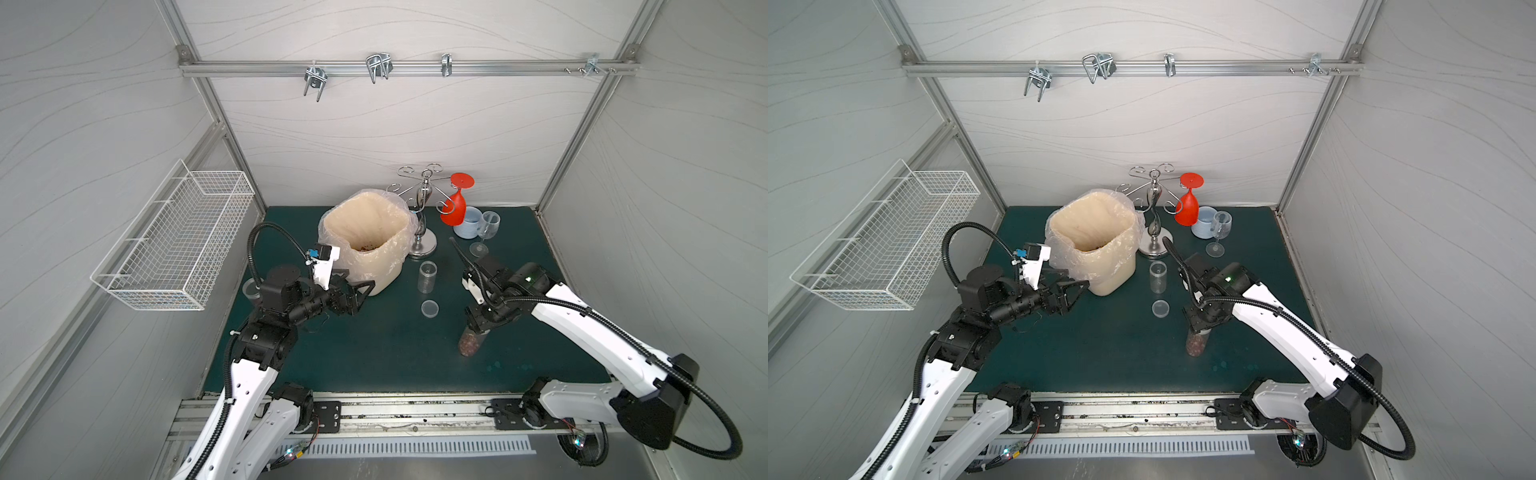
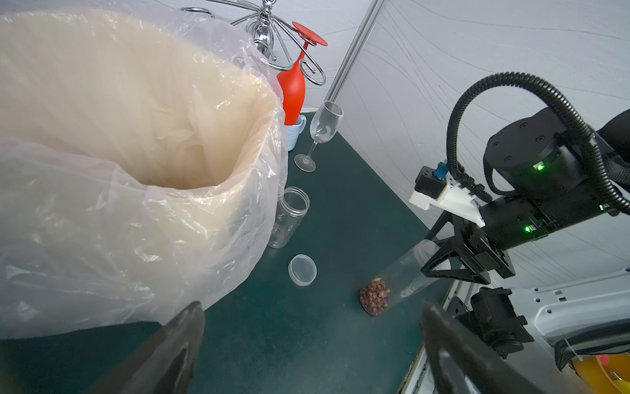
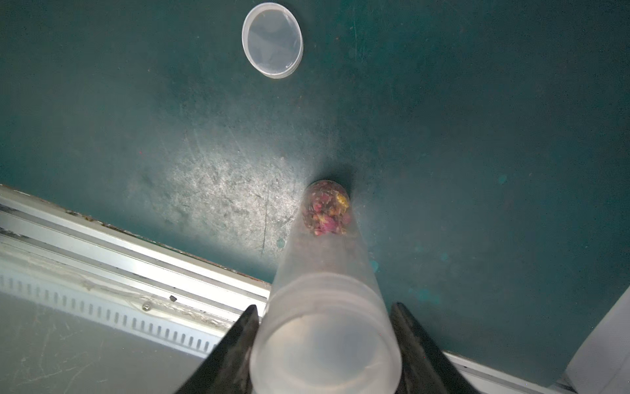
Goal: Empty the moldy dried flower tea in the jars
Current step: Pick up the jar from the center of the board.
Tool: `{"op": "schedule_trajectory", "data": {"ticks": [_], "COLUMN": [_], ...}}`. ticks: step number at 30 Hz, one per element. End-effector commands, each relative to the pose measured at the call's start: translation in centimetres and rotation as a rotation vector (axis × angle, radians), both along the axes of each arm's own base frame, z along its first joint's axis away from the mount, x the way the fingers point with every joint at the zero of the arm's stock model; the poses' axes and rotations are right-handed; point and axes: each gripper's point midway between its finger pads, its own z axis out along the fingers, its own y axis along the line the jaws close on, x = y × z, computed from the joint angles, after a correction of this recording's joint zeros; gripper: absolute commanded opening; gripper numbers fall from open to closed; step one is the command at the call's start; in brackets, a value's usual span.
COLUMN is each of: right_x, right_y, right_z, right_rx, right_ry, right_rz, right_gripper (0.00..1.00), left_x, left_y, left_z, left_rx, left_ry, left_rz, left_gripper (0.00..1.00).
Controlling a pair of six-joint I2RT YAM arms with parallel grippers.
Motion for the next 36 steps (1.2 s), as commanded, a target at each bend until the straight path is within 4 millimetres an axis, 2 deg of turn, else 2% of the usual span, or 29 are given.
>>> {"op": "schedule_trajectory", "data": {"ticks": [1,6,11,17,23,28,36], "right_x": [-0.8,-0.5,0.0,0.6,1.4,1.8,1.9], "right_y": [-0.9,-0.3,1.1,3.3,5.3,6.7,7.4], "right_z": [-0.4,1.0,4.1,7.5,9.6,11.1,13.0], "right_rx": [-0.045,-0.015,0.097,0.235,0.352,0.513,0.637], "right_ry": [0.026,-0.020,-0.093,-0.164,-0.191,-0.161,-0.163], "right_rz": [-0.008,0.017,0.053,0.105,0.149,0.165,0.197], "right_gripper": [0.51,0.43,0.37,0.34,0.32,0.30,0.29], "left_x": [-0.1,-0.1,-0.3,-0.6,-1.7,-2.6,-3.0], "left_y": [-0.2,-0.3,-0.5,-1.8,-5.1,-8.6,-12.5], "left_z": [1.0,1.0,1.2,2.2,2.7,1.5,-0.2], "left_rx": [-0.010,-0.009,-0.021,-0.074,-0.005,0.125,0.226], "left_ry": [-0.045,-0.046,-0.059,-0.084,-0.141,-0.162,-0.243], "left_rz": [-0.017,-0.019,-0.035,-0.098,-0.170,-0.250,-0.352], "left_gripper": [0.99,0.99,0.99,0.98,0.94,0.95,0.98]}}
